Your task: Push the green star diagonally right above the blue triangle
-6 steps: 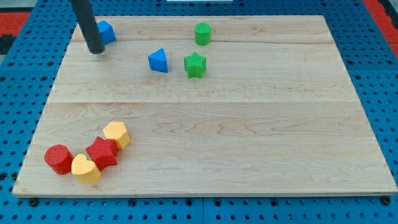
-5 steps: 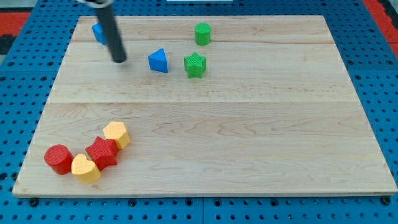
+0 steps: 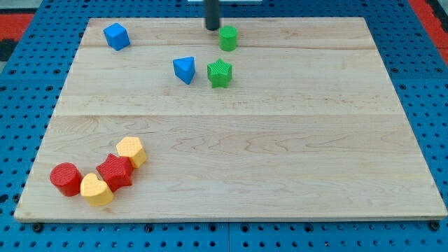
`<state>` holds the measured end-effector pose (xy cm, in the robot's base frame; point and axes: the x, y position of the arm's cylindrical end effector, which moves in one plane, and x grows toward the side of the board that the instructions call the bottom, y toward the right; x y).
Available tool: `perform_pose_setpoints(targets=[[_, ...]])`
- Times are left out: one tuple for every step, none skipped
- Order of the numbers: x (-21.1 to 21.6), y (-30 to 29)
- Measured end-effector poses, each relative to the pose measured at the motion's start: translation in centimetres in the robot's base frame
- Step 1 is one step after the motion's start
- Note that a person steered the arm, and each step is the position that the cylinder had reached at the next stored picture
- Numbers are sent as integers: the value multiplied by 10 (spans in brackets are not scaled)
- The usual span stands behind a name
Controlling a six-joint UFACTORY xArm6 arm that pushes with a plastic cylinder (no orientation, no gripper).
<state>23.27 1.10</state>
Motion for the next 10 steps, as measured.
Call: perform_pose_setpoints(targets=[[96, 42], [146, 78], [138, 38], [133, -6], [172, -19], [155, -31], [112, -35], [57, -35], [67, -35], [99, -28]])
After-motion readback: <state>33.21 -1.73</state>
